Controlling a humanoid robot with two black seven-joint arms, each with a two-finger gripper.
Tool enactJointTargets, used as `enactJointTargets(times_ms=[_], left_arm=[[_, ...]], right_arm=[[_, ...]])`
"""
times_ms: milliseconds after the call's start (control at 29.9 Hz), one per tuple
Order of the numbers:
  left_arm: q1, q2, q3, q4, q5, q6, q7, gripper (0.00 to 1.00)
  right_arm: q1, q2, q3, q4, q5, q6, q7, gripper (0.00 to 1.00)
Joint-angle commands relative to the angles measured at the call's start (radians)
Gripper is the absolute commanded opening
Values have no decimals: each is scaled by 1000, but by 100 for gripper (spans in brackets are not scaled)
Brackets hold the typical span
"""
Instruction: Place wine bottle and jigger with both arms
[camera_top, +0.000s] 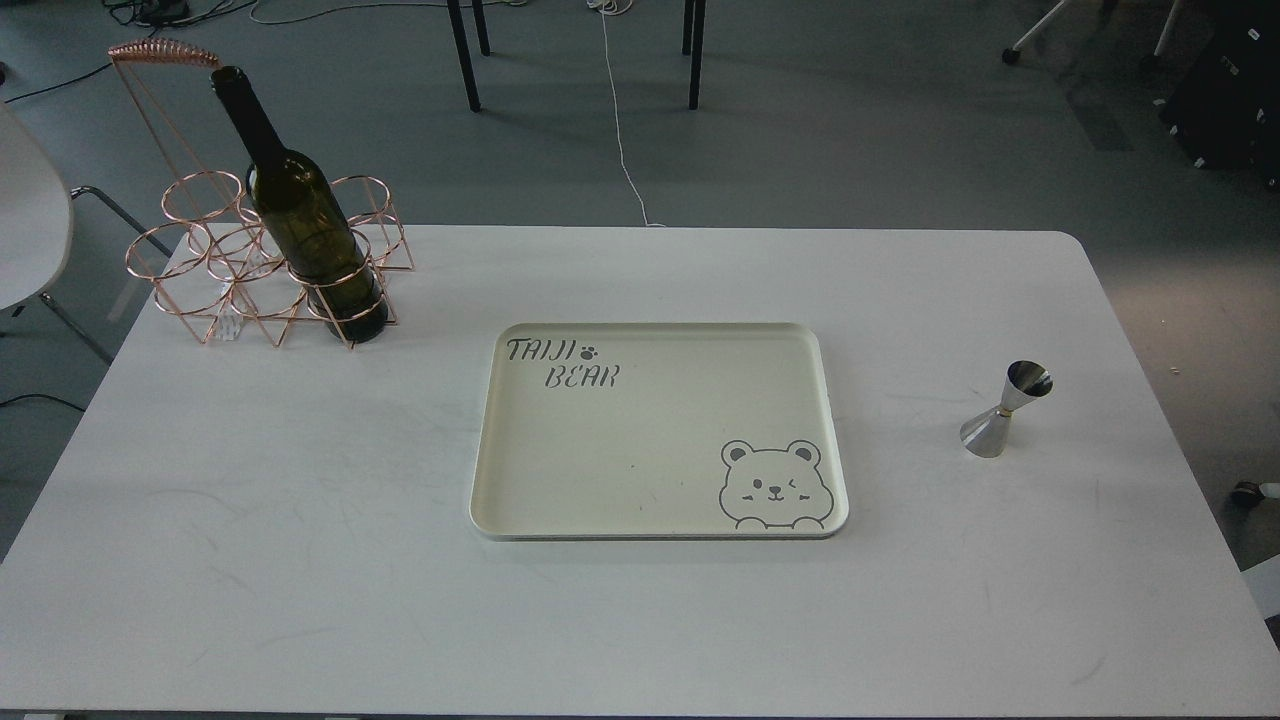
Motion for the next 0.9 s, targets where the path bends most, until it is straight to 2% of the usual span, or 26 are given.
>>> enactJointTargets(times_ms=[0,134,267,401,501,602,869], left_arm=[[37,-52,-7,78,-118,-76,4,98],[80,-111,-10,115,-192,-114,4,98],[100,-162,-10,147,-244,-125,6,98],[126,-190,-22,161,-247,-158,6,98],[170,-220,-90,161,-247,-158,7,98],[198,-247,-140,161,-246,-158,8,98],[206,-242,-142,163,-235,-158,0,98]], right_arm=[[-4,55,4,-78,133,10,-15,99],[-5,110,5,-159,220,59,-22,99],[-17,139,5,-254,338,221,-67,99],[-17,199,7,-369,381,267,-110,99],[-26,219,27,-394,384,322,-122,99],[-56,236,66,-393,394,341,-122,99],[-62,251,77,-391,392,349,-122,99]])
